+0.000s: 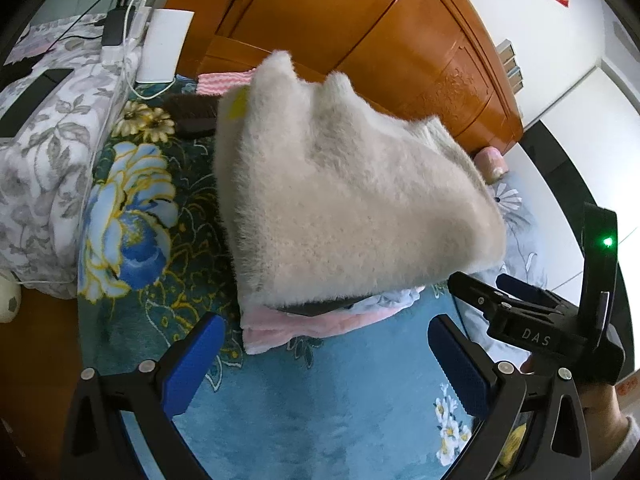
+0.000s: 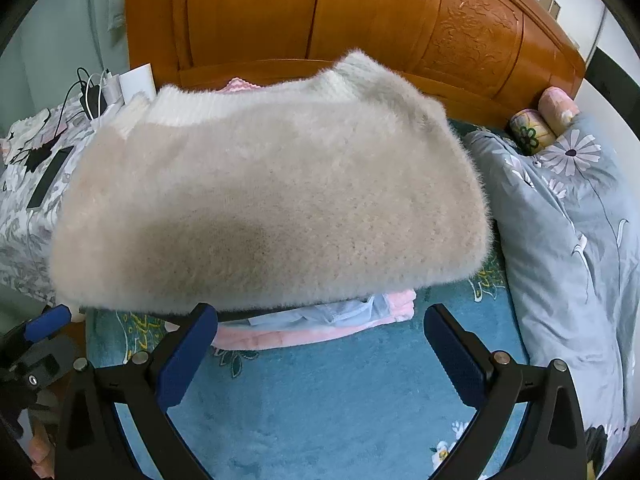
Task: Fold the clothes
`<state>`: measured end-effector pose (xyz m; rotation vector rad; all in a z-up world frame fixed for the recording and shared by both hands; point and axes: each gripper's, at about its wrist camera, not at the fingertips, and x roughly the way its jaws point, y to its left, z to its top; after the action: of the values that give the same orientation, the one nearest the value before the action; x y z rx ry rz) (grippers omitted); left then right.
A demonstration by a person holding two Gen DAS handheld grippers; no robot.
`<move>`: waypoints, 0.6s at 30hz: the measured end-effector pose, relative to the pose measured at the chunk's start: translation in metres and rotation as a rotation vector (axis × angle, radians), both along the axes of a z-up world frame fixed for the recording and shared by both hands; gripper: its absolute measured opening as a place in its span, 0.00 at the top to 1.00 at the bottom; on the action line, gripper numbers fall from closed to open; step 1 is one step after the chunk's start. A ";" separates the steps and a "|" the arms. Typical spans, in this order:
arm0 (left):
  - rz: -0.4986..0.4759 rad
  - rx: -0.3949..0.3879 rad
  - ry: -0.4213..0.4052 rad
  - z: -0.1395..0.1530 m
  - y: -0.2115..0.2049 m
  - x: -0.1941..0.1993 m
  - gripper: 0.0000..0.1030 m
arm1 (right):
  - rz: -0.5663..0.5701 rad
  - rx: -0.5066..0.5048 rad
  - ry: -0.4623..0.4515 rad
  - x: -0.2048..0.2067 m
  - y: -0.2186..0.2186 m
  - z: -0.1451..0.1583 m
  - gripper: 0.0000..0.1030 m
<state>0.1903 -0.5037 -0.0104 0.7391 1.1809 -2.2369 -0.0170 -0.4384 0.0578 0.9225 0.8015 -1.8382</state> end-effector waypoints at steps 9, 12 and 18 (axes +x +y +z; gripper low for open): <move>-0.015 -0.031 -0.021 -0.001 0.003 -0.008 0.00 | 0.001 0.003 -0.007 -0.005 -0.003 -0.004 0.00; -0.018 -0.040 -0.026 -0.002 0.004 -0.011 0.00 | -0.001 0.003 -0.012 -0.007 -0.004 -0.006 0.00; -0.006 -0.069 -0.079 -0.003 0.006 -0.018 0.00 | -0.002 0.010 -0.012 -0.011 -0.005 -0.013 0.00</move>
<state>0.1727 -0.4980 -0.0135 0.7969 1.0595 -2.2201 -0.0276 -0.4429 0.0443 0.9408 0.8033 -1.8301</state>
